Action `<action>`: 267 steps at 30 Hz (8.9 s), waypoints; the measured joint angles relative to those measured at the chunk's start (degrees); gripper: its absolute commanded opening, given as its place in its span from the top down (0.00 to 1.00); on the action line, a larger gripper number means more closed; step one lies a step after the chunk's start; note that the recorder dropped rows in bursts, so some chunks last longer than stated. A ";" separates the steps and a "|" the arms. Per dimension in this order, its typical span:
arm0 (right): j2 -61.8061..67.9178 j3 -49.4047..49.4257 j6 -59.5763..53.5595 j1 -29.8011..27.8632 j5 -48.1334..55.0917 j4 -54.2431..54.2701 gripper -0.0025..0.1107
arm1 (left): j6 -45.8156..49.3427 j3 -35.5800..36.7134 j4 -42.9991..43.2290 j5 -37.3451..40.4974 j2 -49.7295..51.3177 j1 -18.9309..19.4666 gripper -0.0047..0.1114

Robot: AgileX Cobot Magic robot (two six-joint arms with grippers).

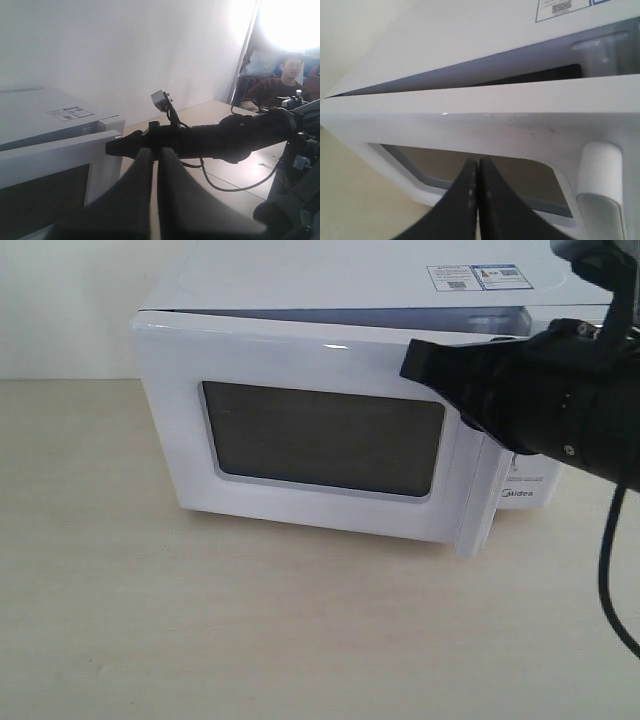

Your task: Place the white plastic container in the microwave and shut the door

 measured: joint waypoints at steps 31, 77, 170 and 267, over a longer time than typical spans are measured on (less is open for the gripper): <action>15.62 -5.62 5.98 0.00 -16.23 -6.48 0.98 | 0.00 0.00 0.00 0.59 0.00 0.00 0.92; 14.05 -10.11 -14.18 6.57 -27.62 3.83 0.98 | 0.00 0.00 1.31 1.33 0.00 0.00 0.92; -64.98 26.45 -38.42 -49.19 16.79 29.36 0.98 | 0.10 0.00 1.68 0.75 0.00 0.00 0.92; -64.98 36.12 44.87 -49.19 39.52 -76.14 0.98 | 0.76 0.00 2.98 0.16 -5.84 3.24 0.92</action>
